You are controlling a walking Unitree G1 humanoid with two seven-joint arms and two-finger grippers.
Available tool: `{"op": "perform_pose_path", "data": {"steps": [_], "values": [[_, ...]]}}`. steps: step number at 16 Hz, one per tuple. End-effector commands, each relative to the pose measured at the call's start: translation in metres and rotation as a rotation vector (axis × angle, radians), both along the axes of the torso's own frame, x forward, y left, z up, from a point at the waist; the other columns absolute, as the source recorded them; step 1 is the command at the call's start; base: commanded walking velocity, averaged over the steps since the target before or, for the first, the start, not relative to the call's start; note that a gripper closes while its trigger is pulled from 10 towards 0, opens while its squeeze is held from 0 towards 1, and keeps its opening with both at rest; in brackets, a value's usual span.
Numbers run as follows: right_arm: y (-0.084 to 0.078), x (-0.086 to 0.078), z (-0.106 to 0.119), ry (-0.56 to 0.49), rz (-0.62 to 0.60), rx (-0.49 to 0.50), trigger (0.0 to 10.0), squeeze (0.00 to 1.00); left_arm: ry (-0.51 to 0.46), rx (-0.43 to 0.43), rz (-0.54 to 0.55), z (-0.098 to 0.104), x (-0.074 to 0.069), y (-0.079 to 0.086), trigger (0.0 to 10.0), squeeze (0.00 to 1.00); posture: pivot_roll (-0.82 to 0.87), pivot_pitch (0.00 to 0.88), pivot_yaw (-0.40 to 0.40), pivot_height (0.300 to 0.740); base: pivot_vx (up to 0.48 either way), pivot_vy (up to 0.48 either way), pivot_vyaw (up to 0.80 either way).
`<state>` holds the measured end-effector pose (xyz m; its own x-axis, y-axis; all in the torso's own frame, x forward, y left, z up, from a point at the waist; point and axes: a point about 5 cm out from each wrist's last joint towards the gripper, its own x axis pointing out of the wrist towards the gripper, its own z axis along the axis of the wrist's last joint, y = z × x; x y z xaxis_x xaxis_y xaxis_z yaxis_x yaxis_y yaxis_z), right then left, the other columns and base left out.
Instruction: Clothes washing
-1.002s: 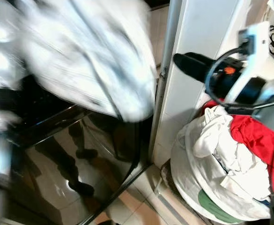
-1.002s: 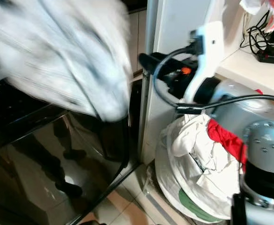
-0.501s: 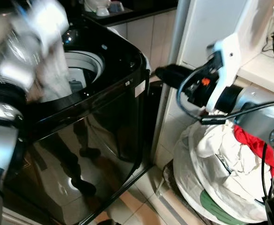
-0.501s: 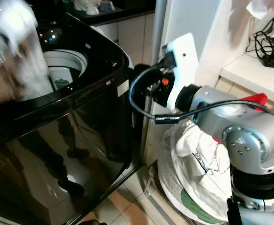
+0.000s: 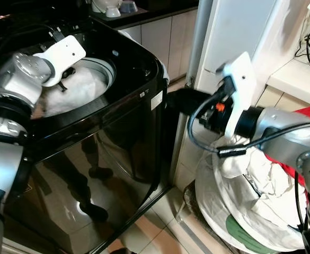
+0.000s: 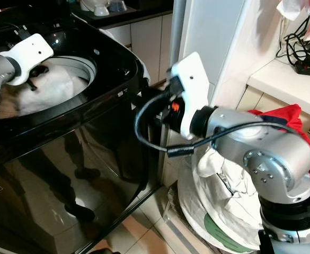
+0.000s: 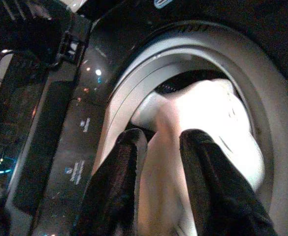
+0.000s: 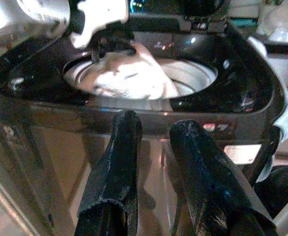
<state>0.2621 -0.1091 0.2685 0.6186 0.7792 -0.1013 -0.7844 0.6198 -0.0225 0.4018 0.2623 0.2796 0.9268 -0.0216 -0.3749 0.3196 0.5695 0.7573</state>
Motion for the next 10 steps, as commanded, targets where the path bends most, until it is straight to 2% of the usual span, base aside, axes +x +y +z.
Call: {"op": "perform_pose_path", "data": {"steps": [1, 3, 4, 5, 6, 7, 8, 10], "values": [[-0.001, 0.0, 0.001, -0.007, -0.003, -0.018, 10.0, 0.0, -0.003, 0.016, -0.008, 0.012, -0.001, 0.001, 10.0, 1.0, -0.06, 0.0, 0.03, 0.74, 0.0, 0.0, 0.0], [-0.006, 0.006, -0.001, 0.002, -0.062, -0.023, 10.0, 0.0, 0.001, 0.021, -0.014, 0.014, -0.002, 0.001, 10.0, 1.0, -0.06, 0.0, 0.04, 0.74, 0.0, 0.0, 0.0], [-0.011, 0.011, -0.002, 0.005, -0.117, -0.015, 10.0, 0.0, -0.014, 0.017, -0.03, 0.015, -0.002, -0.001, 10.0, 0.93, -0.06, 0.0, 0.047, 0.74, 0.0, 0.0, 0.0], [-0.018, 0.016, -0.003, 0.011, -0.188, 0.002, 10.0, 0.0, -0.048, -0.085, -0.076, 0.017, 0.0, -0.013, 10.0, 0.0, -0.05, 0.0, 0.042, 0.74, 0.0, 0.0, 0.0], [-0.029, 0.025, -0.006, 0.024, -0.296, 0.022, 10.0, 0.0, -0.094, -0.261, -0.159, 0.02, 0.002, -0.035, 10.0, 0.0, -0.05, 0.0, 0.036, 0.74, 0.0, 0.0, 0.0], [-0.036, 0.031, -0.008, 0.027, -0.358, 0.027, 10.0, 0.0, -0.121, -0.361, -0.21, 0.021, 0.002, -0.049, 10.0, 0.0, -0.05, 0.0, 0.035, 0.74, 0.0, 0.0, 0.0], [-0.041, 0.033, -0.009, 0.027, -0.391, 0.028, 10.0, 0.0, -0.135, -0.414, -0.238, 0.022, 0.001, -0.057, 10.0, 0.0, -0.06, 0.0, 0.034, 0.74, 0.0, 0.0, 0.0], [-0.085, 0.051, -0.023, 0.015, -0.714, 0.011, 10.0, 0.0, -0.288, -0.774, -0.467, 0.022, -0.013, -0.116, 10.0, 0.0, -0.07, 0.0, 0.031, 0.74, 0.0, 0.0, 0.0]]}}
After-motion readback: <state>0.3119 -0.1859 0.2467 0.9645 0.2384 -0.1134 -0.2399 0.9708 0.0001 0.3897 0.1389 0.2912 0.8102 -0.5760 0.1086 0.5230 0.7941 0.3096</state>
